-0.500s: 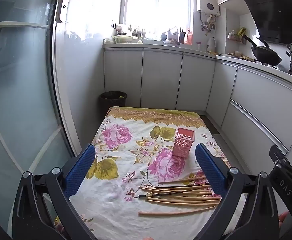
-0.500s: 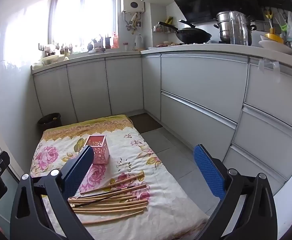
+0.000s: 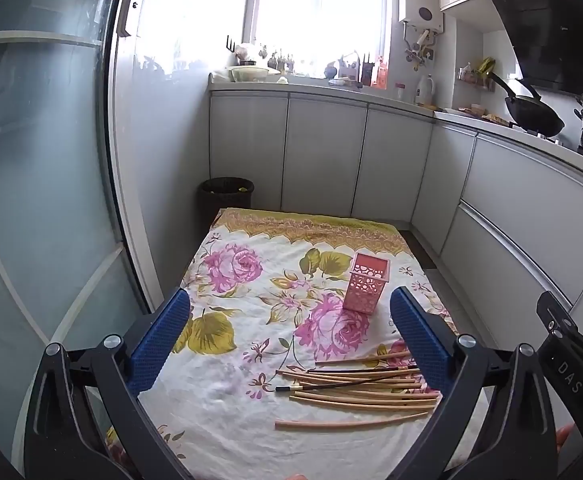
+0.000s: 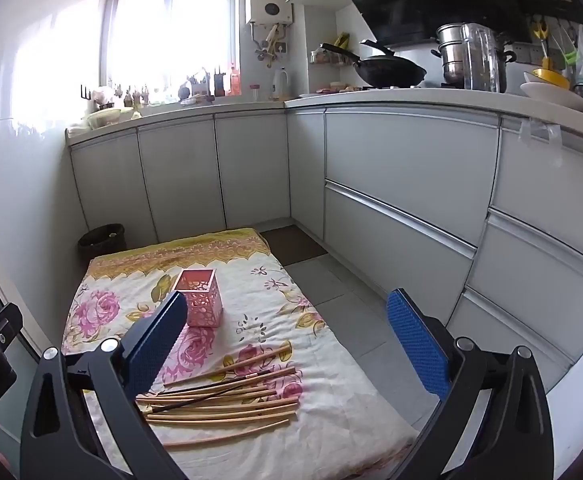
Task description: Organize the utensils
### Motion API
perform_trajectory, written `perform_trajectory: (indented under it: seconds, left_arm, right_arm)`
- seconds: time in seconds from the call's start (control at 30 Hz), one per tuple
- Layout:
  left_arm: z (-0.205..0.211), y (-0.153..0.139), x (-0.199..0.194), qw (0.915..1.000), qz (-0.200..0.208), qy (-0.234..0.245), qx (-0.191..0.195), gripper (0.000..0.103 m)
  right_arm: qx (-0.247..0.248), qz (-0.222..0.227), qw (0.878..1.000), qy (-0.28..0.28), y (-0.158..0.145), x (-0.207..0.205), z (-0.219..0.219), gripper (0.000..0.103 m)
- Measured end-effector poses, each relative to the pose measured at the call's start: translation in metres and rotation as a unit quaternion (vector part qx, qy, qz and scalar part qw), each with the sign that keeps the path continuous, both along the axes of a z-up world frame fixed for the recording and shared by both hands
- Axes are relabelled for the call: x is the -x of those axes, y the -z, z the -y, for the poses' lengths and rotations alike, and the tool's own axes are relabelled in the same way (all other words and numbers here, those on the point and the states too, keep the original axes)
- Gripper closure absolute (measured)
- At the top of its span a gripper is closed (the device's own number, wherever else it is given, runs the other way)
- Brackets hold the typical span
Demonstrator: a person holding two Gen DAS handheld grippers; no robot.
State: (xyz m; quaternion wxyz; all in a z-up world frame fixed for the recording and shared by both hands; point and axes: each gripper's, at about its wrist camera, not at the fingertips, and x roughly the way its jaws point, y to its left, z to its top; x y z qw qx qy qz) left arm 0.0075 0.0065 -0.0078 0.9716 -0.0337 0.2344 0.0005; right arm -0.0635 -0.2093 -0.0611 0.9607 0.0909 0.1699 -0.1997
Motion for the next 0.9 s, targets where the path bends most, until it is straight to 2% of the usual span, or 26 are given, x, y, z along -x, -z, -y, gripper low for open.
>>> perform_trajectory:
  seconds: [0.9]
  left_arm:
    - [-0.0008,0.0012,0.0063,1.0000,-0.002,-0.003,0.004,0.007]
  right_arm:
    - [-0.005,0.000,1.000,-0.014,0.0006,-0.0011,-0.0037,0.006]
